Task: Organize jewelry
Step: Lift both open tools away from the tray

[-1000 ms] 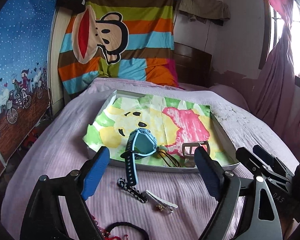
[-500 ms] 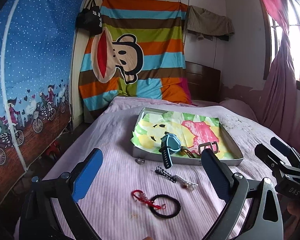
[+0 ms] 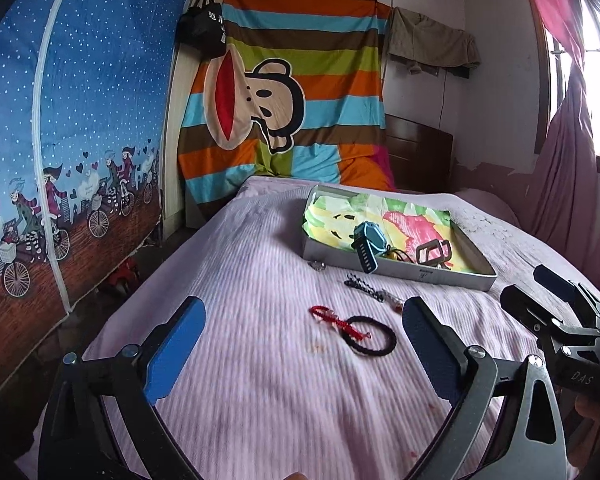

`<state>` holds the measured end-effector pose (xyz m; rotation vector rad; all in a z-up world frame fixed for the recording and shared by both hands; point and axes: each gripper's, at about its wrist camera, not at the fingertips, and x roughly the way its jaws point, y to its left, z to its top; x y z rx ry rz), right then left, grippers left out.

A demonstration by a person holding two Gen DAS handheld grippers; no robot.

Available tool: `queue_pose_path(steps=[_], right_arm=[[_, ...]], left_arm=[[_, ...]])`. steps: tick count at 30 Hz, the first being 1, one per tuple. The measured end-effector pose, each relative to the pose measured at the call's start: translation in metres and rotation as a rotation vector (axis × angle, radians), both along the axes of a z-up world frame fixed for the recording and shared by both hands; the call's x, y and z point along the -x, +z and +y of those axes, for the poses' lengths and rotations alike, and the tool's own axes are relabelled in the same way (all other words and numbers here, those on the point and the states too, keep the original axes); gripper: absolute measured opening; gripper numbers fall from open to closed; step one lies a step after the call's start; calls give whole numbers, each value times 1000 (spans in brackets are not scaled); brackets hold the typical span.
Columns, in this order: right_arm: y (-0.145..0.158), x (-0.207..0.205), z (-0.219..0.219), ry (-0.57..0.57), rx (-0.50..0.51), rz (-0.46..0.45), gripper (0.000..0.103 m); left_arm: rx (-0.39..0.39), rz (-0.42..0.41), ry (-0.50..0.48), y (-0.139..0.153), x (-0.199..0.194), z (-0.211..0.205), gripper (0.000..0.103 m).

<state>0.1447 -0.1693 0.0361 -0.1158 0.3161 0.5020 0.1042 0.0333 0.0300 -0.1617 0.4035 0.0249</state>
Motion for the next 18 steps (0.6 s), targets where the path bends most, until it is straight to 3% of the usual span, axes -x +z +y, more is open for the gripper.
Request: queue_pose_path(steps=[10, 18], right_arm=[[-19, -15, 4, -10, 50, 92, 103], [-36, -36, 4, -1, 52, 219, 103]], left_arm=[[0, 133, -37, -28, -17, 3, 97], [99, 213, -71, -32, -46, 20, 96]])
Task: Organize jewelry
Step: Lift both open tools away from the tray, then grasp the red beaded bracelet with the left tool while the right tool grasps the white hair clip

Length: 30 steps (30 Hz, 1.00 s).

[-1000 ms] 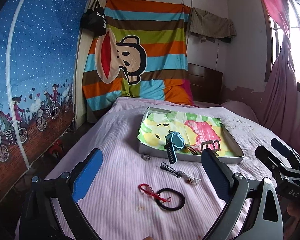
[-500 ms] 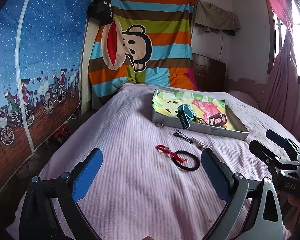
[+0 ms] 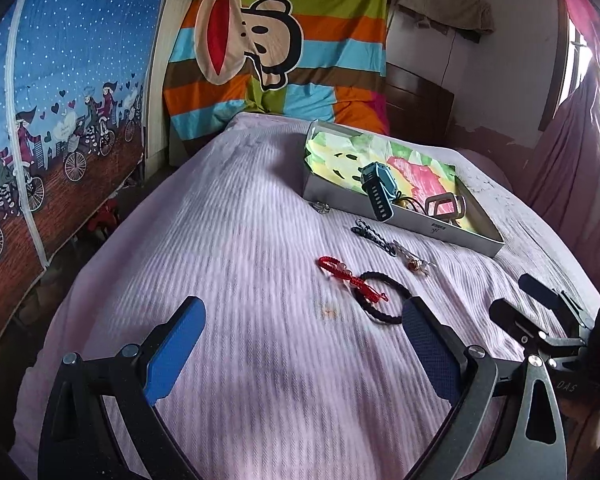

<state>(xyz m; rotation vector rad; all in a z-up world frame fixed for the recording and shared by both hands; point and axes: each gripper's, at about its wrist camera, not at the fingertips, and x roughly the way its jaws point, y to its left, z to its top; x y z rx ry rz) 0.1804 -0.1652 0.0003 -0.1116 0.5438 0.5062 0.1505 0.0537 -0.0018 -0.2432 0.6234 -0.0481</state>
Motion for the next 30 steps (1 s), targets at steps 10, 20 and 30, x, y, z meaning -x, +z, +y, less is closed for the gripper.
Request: queue_pose_path(steps=[10, 20, 30], right_arm=[[-8, -19, 2, 16, -4, 86, 74], [-22, -40, 19, 45, 46, 133, 51], [-29, -67, 18, 73, -33, 152, 36]], left_arm=[[-41, 12, -84, 4, -21, -10, 77], [29, 126, -196, -15, -61, -20, 34], [211, 142, -189, -39, -80, 5, 22]])
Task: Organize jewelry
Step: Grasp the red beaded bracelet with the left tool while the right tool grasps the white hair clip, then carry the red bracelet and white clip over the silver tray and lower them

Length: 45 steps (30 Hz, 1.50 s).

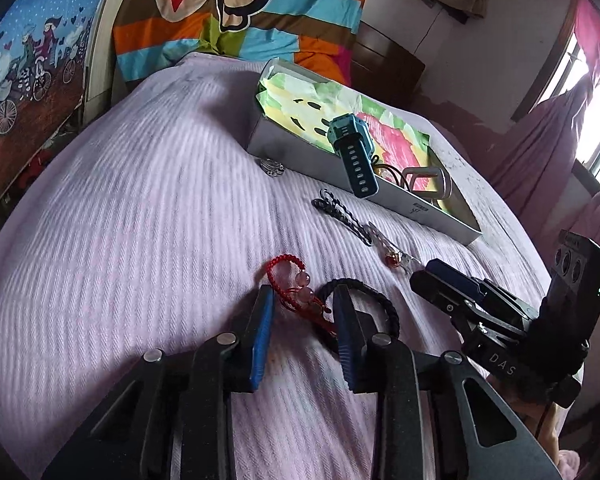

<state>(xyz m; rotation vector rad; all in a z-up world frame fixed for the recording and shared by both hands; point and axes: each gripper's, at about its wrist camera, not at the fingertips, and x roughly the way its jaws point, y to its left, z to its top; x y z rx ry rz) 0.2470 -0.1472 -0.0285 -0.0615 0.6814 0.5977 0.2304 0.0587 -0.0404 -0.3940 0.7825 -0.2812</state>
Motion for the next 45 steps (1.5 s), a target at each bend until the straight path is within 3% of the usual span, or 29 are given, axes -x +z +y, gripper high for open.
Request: queue_pose_path(steps=[5, 9, 25, 35, 41, 45], right_arm=[[-4, -15, -8, -15, -68, 43, 27], [-5, -18, -8, -17, -79, 58, 12], [-10, -27, 12, 16, 4, 61, 12], [-11, -39, 22, 50, 26, 43, 20], [-10, -34, 21, 39, 21, 16, 15], [-1, -22, 10, 22, -34, -45, 15]], left_arm=[[31, -9, 13, -2, 1, 11, 9], [30, -29, 22, -2, 5, 15, 7], [6, -62, 32, -3, 10, -1, 6], [10, -68, 36, -3, 10, -1, 6], [-9, -81, 52, 3, 10, -3, 5], [2, -97, 60, 13, 12, 0, 5]])
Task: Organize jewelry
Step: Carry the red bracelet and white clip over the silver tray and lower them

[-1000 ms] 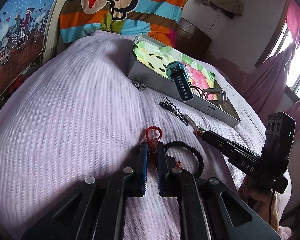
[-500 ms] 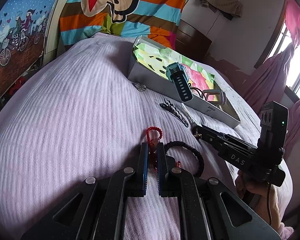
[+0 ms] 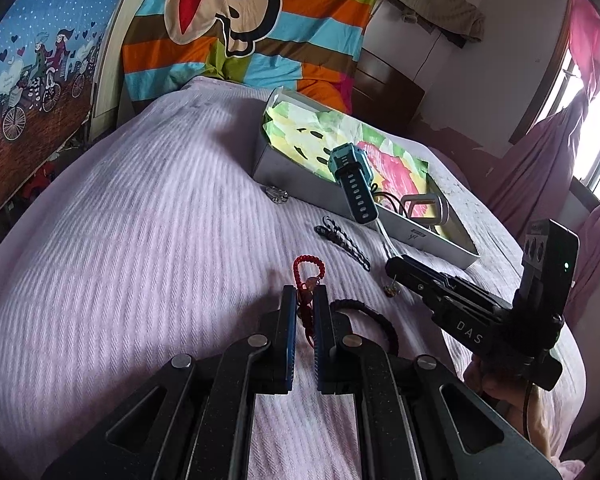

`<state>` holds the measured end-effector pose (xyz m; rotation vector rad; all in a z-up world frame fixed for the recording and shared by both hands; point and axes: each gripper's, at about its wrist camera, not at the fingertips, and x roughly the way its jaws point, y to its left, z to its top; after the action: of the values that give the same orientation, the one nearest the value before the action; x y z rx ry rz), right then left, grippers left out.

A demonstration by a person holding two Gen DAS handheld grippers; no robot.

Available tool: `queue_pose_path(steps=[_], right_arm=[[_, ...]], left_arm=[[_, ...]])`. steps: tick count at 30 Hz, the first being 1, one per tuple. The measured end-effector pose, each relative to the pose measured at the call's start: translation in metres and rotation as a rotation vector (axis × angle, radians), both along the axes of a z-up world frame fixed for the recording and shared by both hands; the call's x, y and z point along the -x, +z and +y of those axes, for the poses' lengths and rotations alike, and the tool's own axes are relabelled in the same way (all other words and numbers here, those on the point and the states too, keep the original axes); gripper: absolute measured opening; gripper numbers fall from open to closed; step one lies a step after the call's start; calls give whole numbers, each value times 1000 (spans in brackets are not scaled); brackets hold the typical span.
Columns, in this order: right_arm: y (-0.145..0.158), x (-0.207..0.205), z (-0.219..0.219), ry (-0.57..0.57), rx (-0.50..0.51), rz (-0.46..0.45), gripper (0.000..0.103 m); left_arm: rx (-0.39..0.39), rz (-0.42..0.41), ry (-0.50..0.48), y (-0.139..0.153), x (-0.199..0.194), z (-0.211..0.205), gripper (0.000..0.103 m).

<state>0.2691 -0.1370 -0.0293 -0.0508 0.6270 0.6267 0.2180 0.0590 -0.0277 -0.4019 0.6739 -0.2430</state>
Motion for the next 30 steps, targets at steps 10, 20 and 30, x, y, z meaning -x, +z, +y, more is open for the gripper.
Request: queue_pose_path(steps=[10, 20, 30], right_arm=[[33, 10, -27, -87, -127, -134, 15], [28, -33, -28, -161, -105, -127, 15], [14, -52, -30, -176, -86, -43, 15]], left_arm=[[-58, -77, 63, 54, -20, -14, 5], [-86, -96, 56, 81, -103, -26, 5], [-179, -1, 54, 34, -147, -29, 5]])
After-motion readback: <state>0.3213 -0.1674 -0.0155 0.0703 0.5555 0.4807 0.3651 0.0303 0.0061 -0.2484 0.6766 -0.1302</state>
